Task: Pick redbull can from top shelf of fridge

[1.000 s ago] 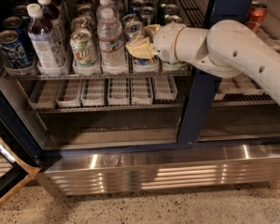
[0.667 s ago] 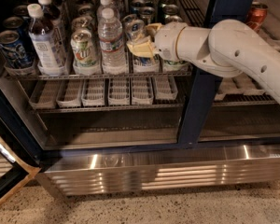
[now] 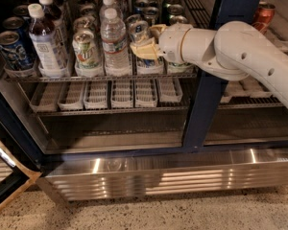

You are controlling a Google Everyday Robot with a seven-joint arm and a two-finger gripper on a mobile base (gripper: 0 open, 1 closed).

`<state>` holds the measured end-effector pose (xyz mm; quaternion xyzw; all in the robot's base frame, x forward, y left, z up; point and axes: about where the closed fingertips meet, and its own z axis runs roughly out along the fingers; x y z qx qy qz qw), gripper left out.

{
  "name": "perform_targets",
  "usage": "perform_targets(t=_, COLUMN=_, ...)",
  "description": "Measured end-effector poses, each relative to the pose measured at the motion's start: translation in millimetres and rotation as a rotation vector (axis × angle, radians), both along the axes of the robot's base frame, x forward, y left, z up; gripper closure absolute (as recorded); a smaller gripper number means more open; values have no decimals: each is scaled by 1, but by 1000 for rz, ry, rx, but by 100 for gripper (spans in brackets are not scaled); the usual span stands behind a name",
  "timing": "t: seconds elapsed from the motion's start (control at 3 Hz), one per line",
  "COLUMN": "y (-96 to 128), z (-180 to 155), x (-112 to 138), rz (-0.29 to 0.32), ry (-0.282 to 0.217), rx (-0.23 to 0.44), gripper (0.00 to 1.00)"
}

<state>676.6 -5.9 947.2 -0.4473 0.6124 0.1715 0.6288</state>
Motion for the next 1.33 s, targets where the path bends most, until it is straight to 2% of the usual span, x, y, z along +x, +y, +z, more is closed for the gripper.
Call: perform_targets(t=1.33, y=-8, z=14, x=-8, rz=-18, ry=-38, rx=4, gripper=100)
